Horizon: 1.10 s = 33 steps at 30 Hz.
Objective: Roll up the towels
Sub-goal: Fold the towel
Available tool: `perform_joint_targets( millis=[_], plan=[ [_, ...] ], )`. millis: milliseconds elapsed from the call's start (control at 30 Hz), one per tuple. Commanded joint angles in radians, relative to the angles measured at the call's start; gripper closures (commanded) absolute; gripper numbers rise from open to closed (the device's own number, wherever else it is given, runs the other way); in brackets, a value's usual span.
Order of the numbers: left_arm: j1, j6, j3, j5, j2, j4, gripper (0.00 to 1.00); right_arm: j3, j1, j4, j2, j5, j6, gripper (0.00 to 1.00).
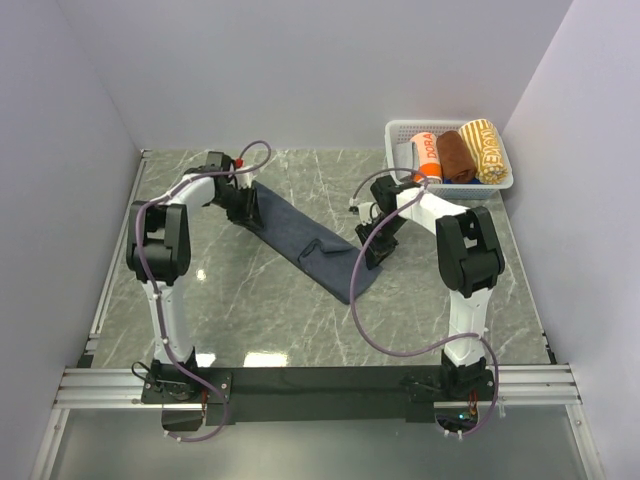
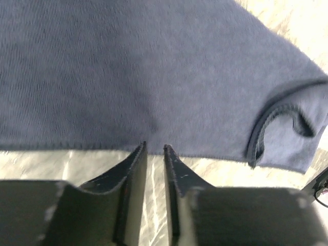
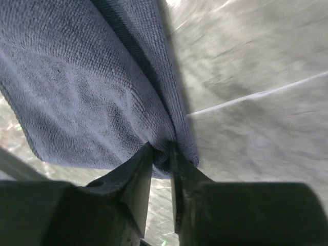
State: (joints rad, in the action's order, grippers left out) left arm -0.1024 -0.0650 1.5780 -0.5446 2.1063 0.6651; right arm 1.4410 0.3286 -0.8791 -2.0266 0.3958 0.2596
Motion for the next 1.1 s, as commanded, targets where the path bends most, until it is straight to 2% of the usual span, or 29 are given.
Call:
perform_joint_targets(
  millis=[0, 100, 300, 400, 433, 500, 567, 600, 633, 667, 733, 800, 900, 1067],
  plan=[
    [-0.008, -0.018, 0.069, 0.006, 0.056, -0.021, 0.76, -0.053, 0.026, 0.023, 0.026, 0.04, 0.004, 0.74],
    [-0.008, -0.009, 0.102, 0.035, 0.102, -0.007, 0.77, -0.108, 0.055, 0.038, 0.046, 0.086, -0.019, 0.76],
    [-0.008, 0.027, 0.226, 0.052, 0.202, 0.034, 0.78, -0.189, 0.213, 0.091, 0.088, 0.167, -0.085, 0.75],
    [-0.007, 0.086, 0.334, 0.006, 0.26, 0.076, 0.76, -0.169, 0.322, 0.083, 0.114, 0.296, -0.088, 0.65],
    [-0.006, 0.093, 0.352, -0.011, 0.268, 0.08, 0.75, -0.154, 0.342, 0.088, 0.123, 0.348, -0.111, 0.62],
    [0.001, 0.097, 0.358, -0.073, 0.241, 0.079, 0.71, -0.139, 0.337, 0.094, 0.147, 0.353, -0.132, 0.59],
    [0.009, 0.091, 0.309, -0.116, 0.14, 0.019, 0.68, -0.117, 0.287, 0.109, 0.189, 0.307, -0.152, 0.55],
    [0.018, 0.076, 0.233, -0.148, 0.097, -0.011, 0.66, -0.108, 0.265, 0.118, 0.201, 0.29, -0.166, 0.53],
    [0.023, 0.073, 0.191, -0.164, 0.052, -0.077, 0.65, -0.082, 0.239, 0.135, 0.212, 0.278, -0.181, 0.53],
    [0.026, 0.071, 0.154, -0.17, -0.027, -0.097, 0.61, -0.067, 0.219, 0.141, 0.23, 0.238, -0.2, 0.53],
    [0.035, 0.034, 0.071, -0.199, -0.09, -0.114, 0.6, -0.025, 0.19, 0.175, 0.246, 0.193, -0.207, 0.54],
    [0.047, 0.019, -0.002, -0.228, -0.169, -0.133, 0.58, 0.027, 0.193, 0.186, 0.25, 0.178, -0.194, 0.56],
    [0.073, -0.018, -0.084, -0.236, -0.25, -0.168, 0.54, 0.119, 0.214, 0.148, 0.203, 0.242, -0.197, 0.63],
    [0.139, -0.143, -0.219, -0.2, -0.385, -0.294, 0.43, 0.119, 0.303, 0.178, 0.19, 0.195, -0.178, 0.73]
  ],
)
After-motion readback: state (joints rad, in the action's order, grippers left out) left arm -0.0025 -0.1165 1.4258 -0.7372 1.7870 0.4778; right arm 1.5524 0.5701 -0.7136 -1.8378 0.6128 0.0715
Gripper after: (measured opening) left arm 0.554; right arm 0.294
